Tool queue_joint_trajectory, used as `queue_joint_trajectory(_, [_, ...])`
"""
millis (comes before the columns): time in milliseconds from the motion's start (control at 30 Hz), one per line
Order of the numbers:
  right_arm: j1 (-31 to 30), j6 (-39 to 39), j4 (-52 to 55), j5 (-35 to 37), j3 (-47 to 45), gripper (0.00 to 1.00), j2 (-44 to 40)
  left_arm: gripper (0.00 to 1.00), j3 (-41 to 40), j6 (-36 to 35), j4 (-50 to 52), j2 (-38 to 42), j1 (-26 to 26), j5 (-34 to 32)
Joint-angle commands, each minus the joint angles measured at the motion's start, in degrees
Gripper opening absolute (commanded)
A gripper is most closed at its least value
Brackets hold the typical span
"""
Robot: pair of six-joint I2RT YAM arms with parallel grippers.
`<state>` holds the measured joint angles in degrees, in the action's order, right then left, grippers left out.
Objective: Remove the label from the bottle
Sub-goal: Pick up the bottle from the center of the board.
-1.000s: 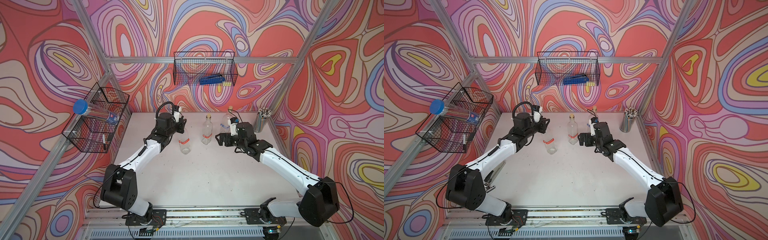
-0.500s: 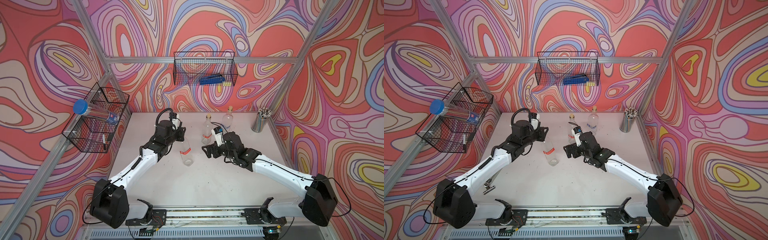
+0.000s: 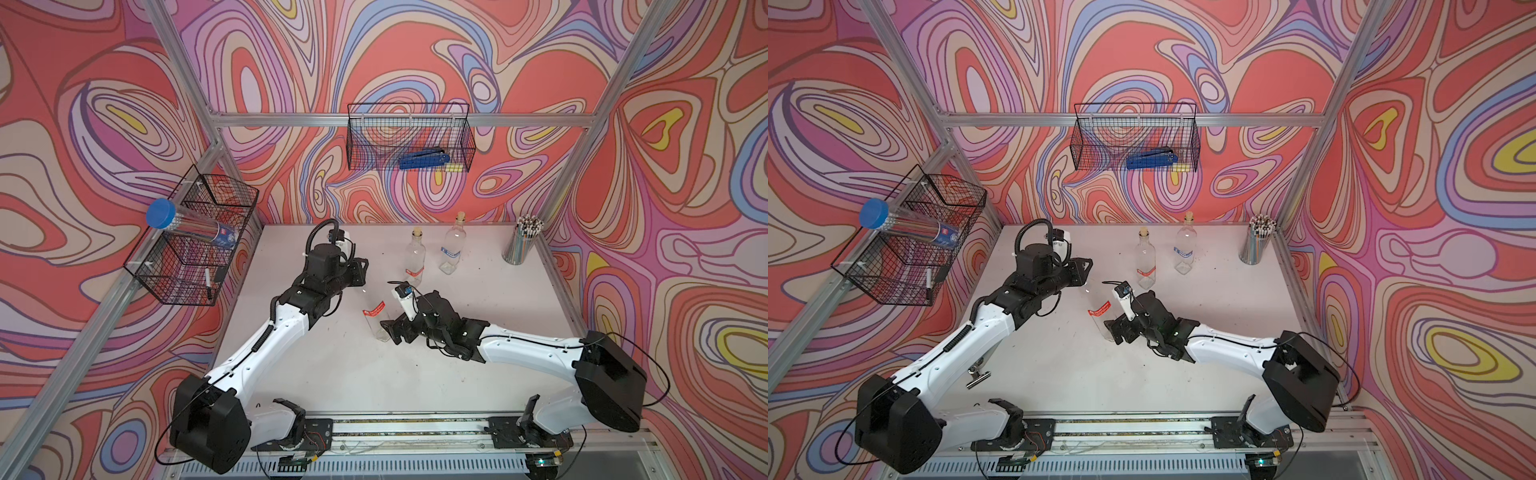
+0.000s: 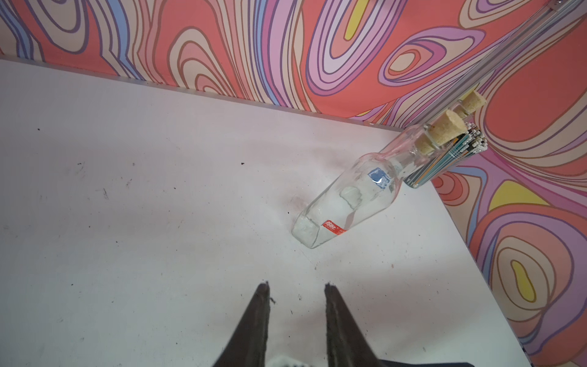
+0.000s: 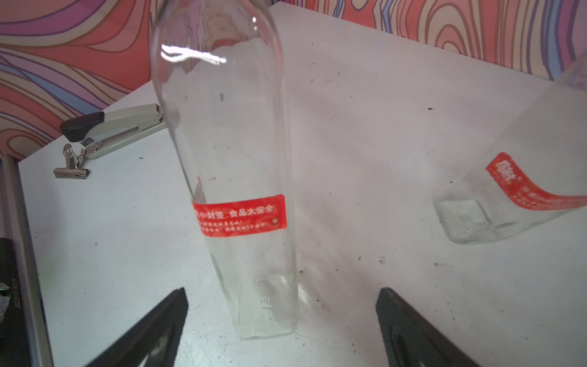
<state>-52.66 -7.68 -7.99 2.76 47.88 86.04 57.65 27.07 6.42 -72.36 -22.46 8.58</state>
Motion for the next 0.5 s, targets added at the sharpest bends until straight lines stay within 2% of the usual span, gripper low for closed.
queue_joint_trajectory(0, [-0.27, 2.8, -5.04, 1.29, 0.63, 0.97, 1.62, 0.0, 3.51, 2.98, -0.46, 2.26, -0.22, 2.74])
queue_joint_trajectory(467, [-0.33, 4.82, -8.48, 0.74, 1.52, 0.96, 4.99, 0.0, 5.47, 5.11, -0.17, 3.53, -0.21, 7.49])
